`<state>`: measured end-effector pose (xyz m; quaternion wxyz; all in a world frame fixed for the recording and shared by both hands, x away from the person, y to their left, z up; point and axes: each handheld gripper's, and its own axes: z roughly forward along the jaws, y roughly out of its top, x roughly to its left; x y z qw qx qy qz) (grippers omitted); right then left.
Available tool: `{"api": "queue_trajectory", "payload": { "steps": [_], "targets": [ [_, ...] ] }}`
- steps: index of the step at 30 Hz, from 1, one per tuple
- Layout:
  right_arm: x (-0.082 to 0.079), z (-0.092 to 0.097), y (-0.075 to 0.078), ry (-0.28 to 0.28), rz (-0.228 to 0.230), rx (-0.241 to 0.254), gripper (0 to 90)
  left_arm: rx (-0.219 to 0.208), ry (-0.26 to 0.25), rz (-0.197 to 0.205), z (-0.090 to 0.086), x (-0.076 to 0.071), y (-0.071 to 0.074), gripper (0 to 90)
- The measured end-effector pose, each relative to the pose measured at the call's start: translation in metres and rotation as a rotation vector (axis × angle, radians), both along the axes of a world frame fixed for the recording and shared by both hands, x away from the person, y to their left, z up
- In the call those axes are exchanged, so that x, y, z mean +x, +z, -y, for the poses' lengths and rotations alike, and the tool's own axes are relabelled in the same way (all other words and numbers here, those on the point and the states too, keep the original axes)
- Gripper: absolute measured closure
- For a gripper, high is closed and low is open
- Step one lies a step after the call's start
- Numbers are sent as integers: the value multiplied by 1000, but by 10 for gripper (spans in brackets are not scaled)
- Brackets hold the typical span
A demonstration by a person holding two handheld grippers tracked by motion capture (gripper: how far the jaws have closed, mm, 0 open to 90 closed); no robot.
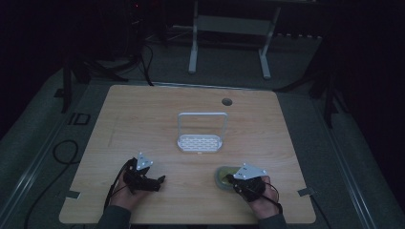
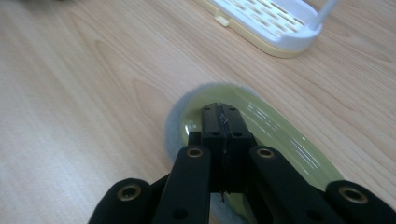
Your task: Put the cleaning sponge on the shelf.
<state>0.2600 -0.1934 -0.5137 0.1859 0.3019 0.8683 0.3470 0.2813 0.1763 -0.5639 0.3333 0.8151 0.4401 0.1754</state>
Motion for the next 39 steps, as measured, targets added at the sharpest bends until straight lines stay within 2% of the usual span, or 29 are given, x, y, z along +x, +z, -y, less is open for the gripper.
{"api": "queue_trajectory", "payload": {
  "steps": [6,12,20,21,26,31,39],
  "targets": [
    [6,4,-1,-50,-8,-2,899,0,0,0,0,0,0,57],
    [11,10,0,-75,-15,-4,898,0,0,0,0,0,0,57],
    [7,17,12,-42,-29,17,843,0,0,0,0,0,0,57],
    [8,19,18,-40,-23,10,826,0,0,0,0,0,0,57],
    [12,21,25,-40,-17,-14,797,0,0,0,0,0,0,57],
    [20,22,31,-23,-36,-48,733,0,0,0,0,0,0,57],
    [32,25,35,-14,-67,-74,630,0,0,0,0,0,0,57]
  ]
}}
